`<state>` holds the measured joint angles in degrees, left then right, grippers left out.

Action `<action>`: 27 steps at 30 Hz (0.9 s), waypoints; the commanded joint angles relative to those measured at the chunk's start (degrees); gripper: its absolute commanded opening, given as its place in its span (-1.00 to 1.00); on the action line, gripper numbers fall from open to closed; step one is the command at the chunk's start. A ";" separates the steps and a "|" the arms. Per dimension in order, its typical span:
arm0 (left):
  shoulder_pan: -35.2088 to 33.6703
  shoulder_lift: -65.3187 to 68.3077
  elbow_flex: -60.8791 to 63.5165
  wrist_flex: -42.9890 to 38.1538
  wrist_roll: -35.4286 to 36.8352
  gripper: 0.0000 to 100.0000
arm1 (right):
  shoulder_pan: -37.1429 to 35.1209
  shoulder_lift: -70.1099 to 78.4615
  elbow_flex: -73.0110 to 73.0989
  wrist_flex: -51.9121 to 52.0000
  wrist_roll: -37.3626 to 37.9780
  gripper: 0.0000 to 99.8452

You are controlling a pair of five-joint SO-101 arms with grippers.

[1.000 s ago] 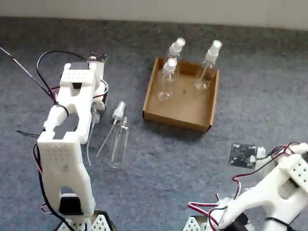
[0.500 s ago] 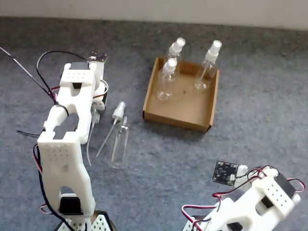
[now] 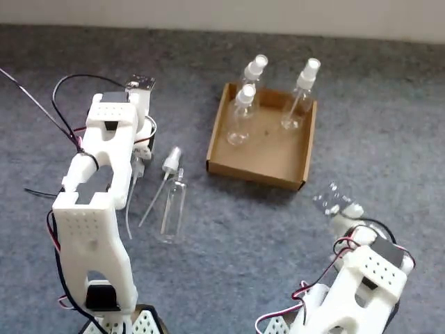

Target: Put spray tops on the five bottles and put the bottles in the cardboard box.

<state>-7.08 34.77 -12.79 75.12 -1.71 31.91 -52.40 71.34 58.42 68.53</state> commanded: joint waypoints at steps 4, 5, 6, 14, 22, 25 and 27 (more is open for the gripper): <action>-1.27 -1.98 3.30 -4.40 0.44 -0.99 | -2.51 -0.40 -9.63 -0.22 -24.35 -0.96; -1.54 -1.98 3.47 -4.48 0.44 -0.99 | -2.51 -0.40 -10.51 -0.22 -26.99 -1.00; -1.71 -1.98 3.47 -4.48 0.26 -0.99 | -2.59 -0.31 -11.12 -0.13 -29.01 -0.99; -2.86 -1.98 3.56 -4.22 0.18 -0.99 | -3.03 17.01 -27.74 9.45 -37.45 -0.99; -2.95 -1.98 3.56 -4.13 0.18 -0.99 | -2.77 46.29 -53.32 11.56 -41.32 -0.99; -2.77 -1.98 3.56 -4.04 0.18 -0.99 | -2.68 51.47 -58.24 11.21 -38.68 -0.99; -2.59 -1.98 3.56 -4.04 0.18 -0.99 | -2.68 53.93 -59.30 11.12 -38.33 -0.99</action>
<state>-8.75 33.54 -9.63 72.22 -1.71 29.01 -0.44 17.36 69.41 28.88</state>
